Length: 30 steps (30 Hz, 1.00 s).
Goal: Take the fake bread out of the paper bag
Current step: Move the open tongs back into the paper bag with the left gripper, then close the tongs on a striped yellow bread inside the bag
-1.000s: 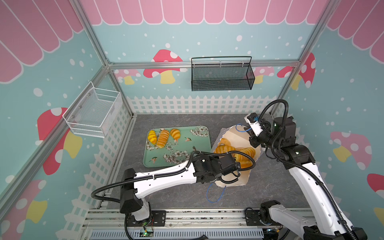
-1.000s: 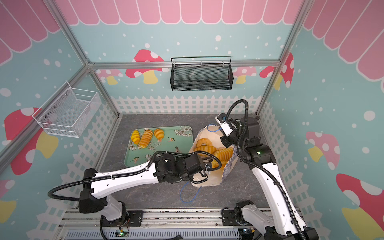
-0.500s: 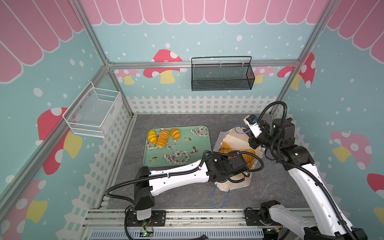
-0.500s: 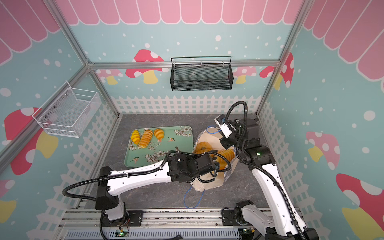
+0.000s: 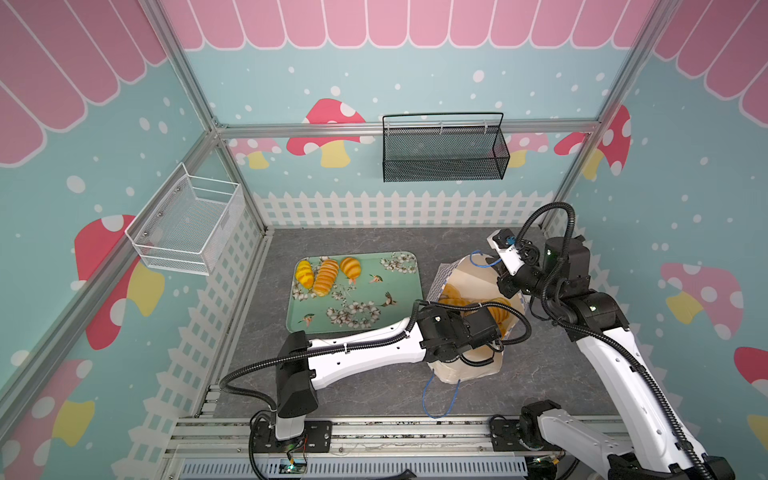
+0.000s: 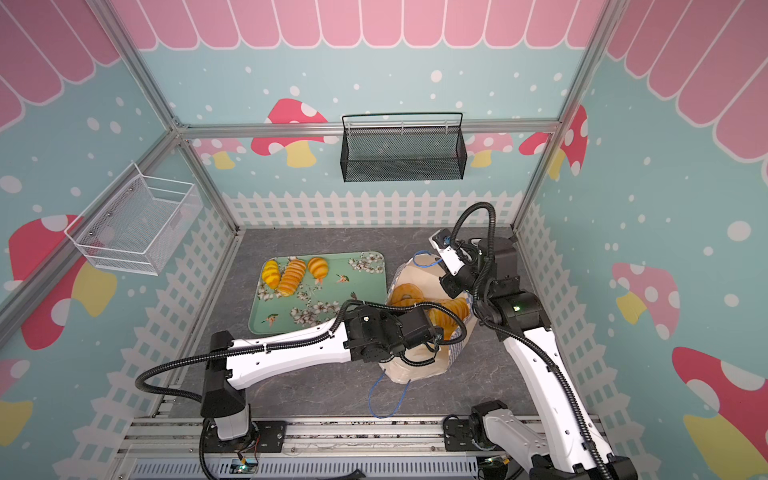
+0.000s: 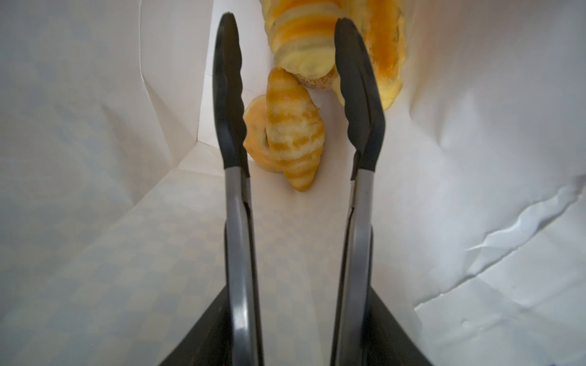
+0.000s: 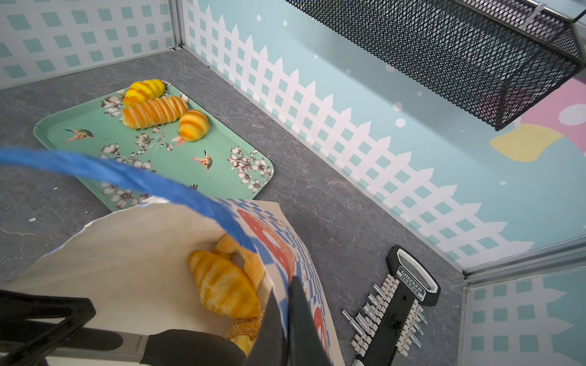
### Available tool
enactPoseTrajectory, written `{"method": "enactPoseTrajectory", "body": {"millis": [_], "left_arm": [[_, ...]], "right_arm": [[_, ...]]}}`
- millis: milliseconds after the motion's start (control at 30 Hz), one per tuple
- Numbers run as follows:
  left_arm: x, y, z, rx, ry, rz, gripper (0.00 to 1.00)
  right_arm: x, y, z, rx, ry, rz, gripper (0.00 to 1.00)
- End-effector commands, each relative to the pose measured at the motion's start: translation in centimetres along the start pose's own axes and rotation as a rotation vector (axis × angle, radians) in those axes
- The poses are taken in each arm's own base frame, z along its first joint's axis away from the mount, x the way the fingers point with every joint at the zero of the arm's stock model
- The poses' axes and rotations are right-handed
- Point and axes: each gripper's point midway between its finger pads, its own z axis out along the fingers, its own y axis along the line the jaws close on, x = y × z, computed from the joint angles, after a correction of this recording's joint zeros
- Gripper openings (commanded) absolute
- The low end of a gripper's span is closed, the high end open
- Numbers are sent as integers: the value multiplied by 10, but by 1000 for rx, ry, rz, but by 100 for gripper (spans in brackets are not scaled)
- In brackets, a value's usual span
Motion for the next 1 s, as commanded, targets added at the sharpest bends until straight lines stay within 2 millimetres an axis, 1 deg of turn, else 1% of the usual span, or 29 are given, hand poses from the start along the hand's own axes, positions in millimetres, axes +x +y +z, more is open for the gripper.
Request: {"method": "enactPoseTrajectory", "body": {"millis": [0,167,433,733,967], "left_arm": [[-7,5,-1,34,-31,-40,55],[-9,4,7,55,-26,-44,55],[-19,3,21,108,-29,-60,57],[-13,3,39,148,-1,-91,58],[-10,-5,47,189,15,-96,57]], "right_arm": [[-19,2,-7,-5,-82,-21,0],[-20,2,-7,-6,-85,-22,0],[-21,2,-6,-7,-85,-22,0],[-20,2,-6,-6,-82,-23,0],[-21,2,-4,-9,-84,-23,0]]}}
